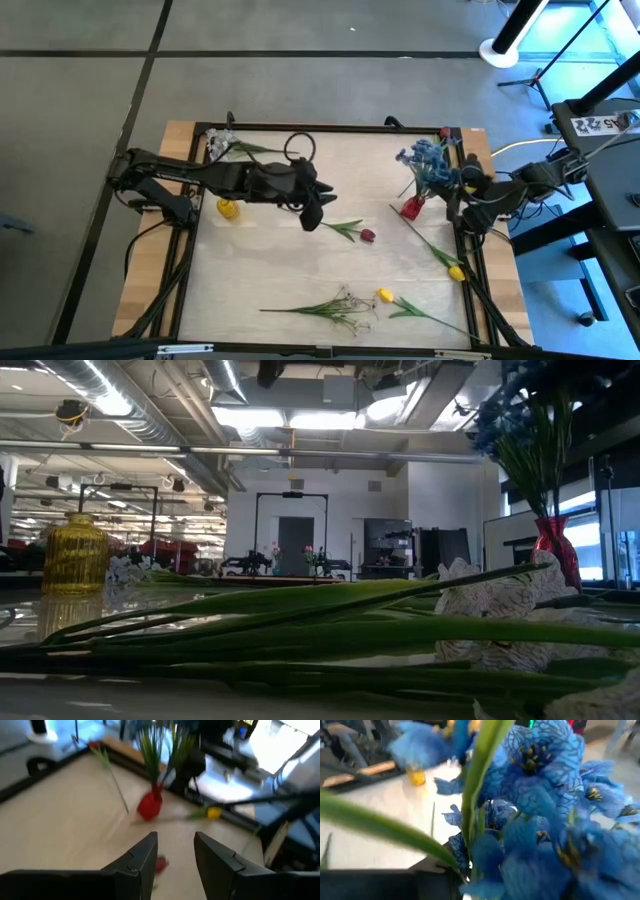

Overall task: Sort flowers into vase by color
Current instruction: Put the blue flower into the red vase

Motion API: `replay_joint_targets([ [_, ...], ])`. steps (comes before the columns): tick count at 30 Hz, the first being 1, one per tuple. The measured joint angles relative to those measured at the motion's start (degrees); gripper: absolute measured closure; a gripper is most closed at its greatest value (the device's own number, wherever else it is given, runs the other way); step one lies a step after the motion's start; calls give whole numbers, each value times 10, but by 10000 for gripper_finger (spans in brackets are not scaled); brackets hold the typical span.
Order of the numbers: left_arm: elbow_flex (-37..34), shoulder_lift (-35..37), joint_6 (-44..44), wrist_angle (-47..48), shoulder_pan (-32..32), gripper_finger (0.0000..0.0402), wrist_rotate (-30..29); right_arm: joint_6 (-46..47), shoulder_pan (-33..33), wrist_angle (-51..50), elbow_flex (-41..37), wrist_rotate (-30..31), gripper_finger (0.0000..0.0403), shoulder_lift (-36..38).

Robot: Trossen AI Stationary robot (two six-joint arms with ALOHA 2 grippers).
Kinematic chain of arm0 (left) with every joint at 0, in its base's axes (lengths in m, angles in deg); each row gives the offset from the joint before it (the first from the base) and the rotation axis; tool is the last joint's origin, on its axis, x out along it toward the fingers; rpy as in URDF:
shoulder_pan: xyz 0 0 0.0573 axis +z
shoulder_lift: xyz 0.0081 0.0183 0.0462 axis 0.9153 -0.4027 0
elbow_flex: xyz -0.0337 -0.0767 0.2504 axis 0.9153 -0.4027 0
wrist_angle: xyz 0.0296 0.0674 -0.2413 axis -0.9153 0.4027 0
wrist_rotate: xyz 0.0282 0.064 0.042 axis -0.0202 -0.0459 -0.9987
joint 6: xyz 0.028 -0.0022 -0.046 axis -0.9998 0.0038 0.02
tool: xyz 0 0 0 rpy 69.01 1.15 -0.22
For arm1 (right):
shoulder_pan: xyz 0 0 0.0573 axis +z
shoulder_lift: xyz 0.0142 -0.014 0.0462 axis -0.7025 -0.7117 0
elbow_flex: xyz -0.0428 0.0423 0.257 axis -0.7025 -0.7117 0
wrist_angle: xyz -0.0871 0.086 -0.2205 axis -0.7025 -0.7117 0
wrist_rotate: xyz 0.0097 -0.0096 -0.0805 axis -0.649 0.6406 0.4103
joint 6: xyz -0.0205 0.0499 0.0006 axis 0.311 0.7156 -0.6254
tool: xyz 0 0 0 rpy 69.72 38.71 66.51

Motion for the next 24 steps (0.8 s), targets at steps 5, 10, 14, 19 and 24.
replay_joint_targets([
  [5,0,-15,0,78,-5,275,4,46,0,-103,63,-68,220,-36],
  [10,-1,-36,-1,111,-3,265,1,108,0,-183,83,-78,175,-69],
  [14,0,-52,-1,105,3,256,0,146,0,-223,83,-81,135,-90],
  [19,0,-73,-34,99,9,253,-1,150,0,-232,114,-99,101,-123],
  [24,0,-108,-53,107,12,254,29,150,0,-309,200,-124,95,-150],
])
